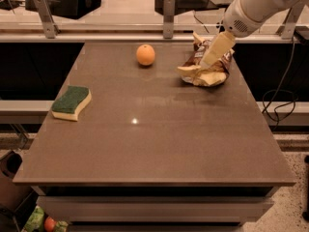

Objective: Move brown chip bag near sponge

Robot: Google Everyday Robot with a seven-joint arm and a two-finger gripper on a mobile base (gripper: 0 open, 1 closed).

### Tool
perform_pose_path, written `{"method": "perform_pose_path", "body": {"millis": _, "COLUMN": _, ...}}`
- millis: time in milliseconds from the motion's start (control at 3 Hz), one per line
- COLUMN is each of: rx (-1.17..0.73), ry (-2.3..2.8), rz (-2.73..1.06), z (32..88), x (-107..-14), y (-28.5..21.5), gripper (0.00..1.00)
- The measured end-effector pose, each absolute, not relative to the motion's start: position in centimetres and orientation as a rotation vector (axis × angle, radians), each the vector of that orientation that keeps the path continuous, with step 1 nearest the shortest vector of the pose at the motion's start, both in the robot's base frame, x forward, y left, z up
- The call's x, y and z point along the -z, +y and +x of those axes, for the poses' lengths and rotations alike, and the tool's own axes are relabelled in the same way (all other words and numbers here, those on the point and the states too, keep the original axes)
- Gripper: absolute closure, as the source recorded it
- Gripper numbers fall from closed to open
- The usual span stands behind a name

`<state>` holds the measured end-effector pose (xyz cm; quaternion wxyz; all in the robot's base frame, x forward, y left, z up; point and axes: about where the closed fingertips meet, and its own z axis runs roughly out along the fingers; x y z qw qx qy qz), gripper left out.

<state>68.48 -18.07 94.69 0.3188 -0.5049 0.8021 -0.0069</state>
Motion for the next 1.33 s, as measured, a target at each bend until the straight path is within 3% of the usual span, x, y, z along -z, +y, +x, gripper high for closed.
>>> {"method": "perform_pose_path", "body": {"millis": 1333, "rx": 0.056, "ry": 2.251, "rz": -1.327, "z": 71.4, "x": -88.1, "y": -17.5, "gripper": 0.00}}
